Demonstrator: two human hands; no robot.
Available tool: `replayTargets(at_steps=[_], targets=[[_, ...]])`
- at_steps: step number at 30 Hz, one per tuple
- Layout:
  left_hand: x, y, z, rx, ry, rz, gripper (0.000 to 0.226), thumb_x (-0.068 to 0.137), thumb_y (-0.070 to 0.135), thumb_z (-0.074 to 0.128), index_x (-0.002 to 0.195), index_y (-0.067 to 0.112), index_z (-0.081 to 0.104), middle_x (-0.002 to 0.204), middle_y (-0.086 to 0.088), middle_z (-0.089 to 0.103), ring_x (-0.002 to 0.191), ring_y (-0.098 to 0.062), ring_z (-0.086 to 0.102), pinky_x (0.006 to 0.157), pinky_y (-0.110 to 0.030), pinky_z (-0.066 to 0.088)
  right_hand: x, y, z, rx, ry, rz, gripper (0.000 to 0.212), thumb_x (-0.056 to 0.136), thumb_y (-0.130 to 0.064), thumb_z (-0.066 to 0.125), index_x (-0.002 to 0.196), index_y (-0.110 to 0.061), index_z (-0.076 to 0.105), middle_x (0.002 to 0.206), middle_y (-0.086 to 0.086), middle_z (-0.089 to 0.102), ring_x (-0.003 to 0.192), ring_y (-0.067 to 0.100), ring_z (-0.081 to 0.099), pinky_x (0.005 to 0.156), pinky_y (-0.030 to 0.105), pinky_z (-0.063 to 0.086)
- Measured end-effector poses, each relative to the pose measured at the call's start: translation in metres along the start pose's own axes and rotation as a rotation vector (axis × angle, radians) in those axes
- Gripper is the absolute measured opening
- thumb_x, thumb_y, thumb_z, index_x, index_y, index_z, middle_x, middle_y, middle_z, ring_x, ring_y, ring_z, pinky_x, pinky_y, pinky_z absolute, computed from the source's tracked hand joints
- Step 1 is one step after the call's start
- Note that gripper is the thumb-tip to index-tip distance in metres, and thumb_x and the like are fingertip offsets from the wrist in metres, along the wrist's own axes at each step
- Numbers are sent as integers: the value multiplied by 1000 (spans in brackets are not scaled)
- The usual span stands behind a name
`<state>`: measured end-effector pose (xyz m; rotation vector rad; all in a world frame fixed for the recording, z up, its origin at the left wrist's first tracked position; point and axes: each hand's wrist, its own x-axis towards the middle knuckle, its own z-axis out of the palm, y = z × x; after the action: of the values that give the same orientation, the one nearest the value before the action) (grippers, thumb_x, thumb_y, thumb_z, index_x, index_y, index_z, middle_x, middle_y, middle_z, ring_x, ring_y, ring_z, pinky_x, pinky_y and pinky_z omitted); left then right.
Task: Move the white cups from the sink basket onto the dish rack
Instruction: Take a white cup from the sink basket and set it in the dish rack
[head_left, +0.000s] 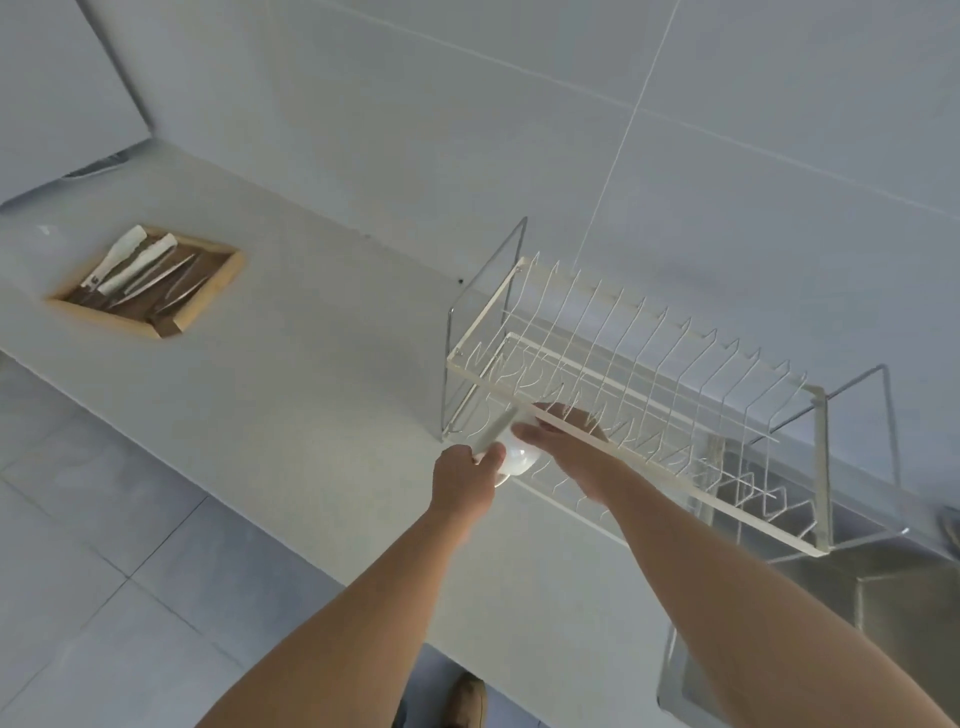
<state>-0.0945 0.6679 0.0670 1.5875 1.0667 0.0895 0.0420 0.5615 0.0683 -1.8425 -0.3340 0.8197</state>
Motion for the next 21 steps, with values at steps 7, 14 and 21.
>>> replayTargets(at_steps=[7, 14, 21], targets=[[30, 1, 1, -88, -9, -47, 53, 92, 39, 61, 53, 17, 32, 52, 4, 29, 44, -14, 29, 33, -15, 22, 24, -6, 13, -61, 70, -40, 30, 77, -30, 87, 95, -10, 74, 81, 8, 68, 84, 17, 62, 76, 30, 45], [46, -2, -1, -175, -76, -46, 48, 93, 45, 60, 67, 9, 44, 68, -11, 30, 61, -21, 27, 53, -31, 22, 36, -16, 22, -64, 139, -65, 36, 69, -30, 87, 91, -5, 73, 97, 27, 70, 73, 17, 63, 73, 31, 51], [59, -5, -2, -361, -79, -151, 40, 88, 52, 65, 82, 14, 53, 81, -5, 47, 76, -19, 39, 62, -32, 27, 44, -23, 32, -85, 195, -11, 23, 73, -33, 88, 76, -22, 68, 75, -10, 68, 66, 6, 60, 61, 16, 42]])
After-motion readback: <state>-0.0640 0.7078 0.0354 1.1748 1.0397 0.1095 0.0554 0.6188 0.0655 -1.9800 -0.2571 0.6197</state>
